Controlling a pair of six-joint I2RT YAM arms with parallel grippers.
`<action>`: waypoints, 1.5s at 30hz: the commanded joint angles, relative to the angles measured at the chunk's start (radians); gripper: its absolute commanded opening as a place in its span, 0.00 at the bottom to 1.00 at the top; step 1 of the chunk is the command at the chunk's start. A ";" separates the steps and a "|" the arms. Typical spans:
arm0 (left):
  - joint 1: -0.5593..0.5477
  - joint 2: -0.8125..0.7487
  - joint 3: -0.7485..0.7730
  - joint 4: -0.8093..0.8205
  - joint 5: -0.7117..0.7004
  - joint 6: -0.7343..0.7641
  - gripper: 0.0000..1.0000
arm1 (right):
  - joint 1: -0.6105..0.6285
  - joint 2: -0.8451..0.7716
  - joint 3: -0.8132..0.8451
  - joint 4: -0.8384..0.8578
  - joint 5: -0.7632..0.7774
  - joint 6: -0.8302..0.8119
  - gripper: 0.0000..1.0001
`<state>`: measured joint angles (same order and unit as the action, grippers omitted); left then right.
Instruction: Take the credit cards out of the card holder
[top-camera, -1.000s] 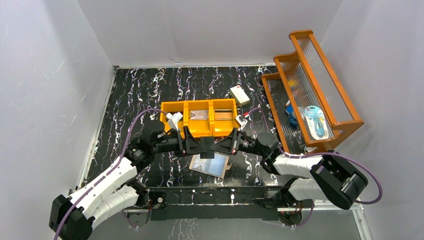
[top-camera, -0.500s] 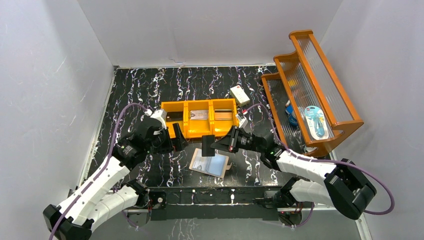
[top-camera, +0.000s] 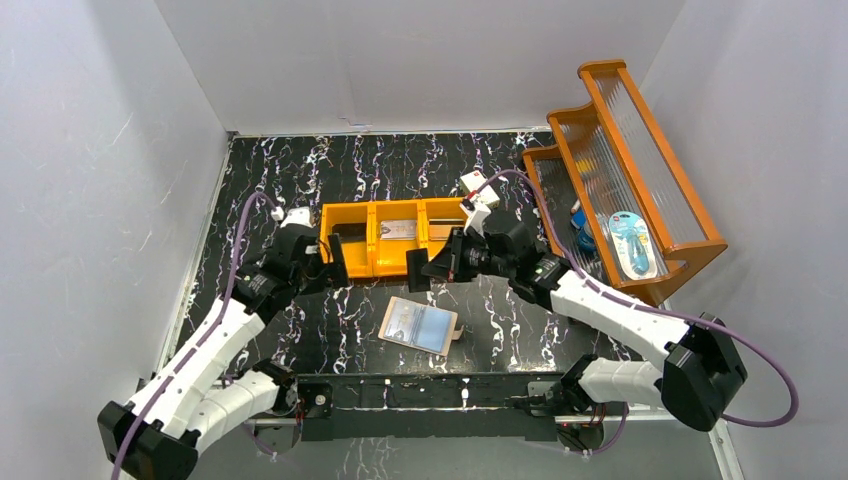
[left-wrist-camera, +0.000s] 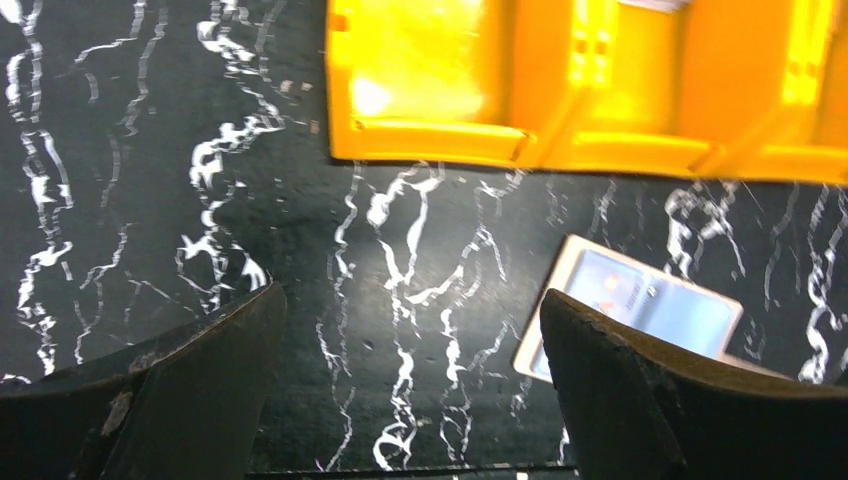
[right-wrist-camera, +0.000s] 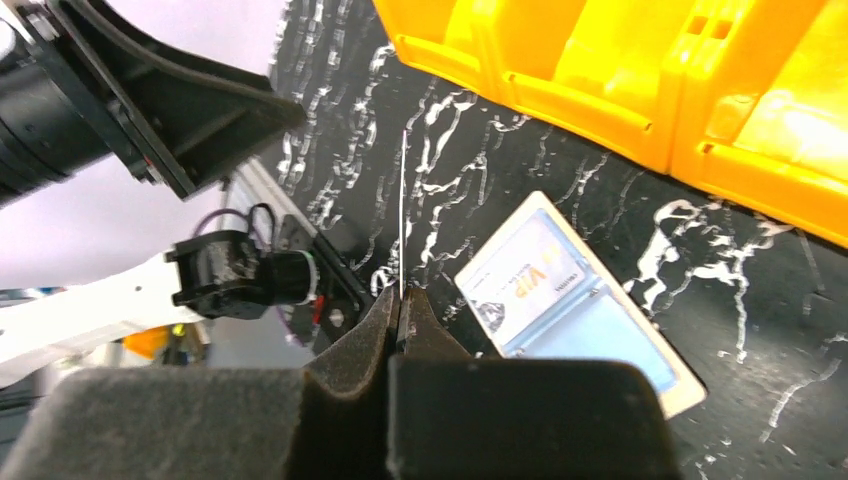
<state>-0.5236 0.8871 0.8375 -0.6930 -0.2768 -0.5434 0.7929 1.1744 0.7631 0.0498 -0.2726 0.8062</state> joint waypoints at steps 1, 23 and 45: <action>0.153 -0.004 -0.041 0.044 0.042 0.054 0.98 | 0.054 0.033 0.138 -0.160 0.123 -0.138 0.00; 0.212 -0.098 -0.034 0.032 -0.140 -0.006 0.98 | 0.267 0.428 0.563 -0.231 0.604 -0.982 0.00; 0.212 -0.133 -0.026 -0.026 -0.244 -0.058 0.98 | 0.184 0.688 0.684 -0.199 0.546 -1.457 0.00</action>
<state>-0.3161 0.7677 0.7956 -0.7040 -0.4831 -0.5911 0.9974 1.8526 1.3674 -0.1677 0.2592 -0.5732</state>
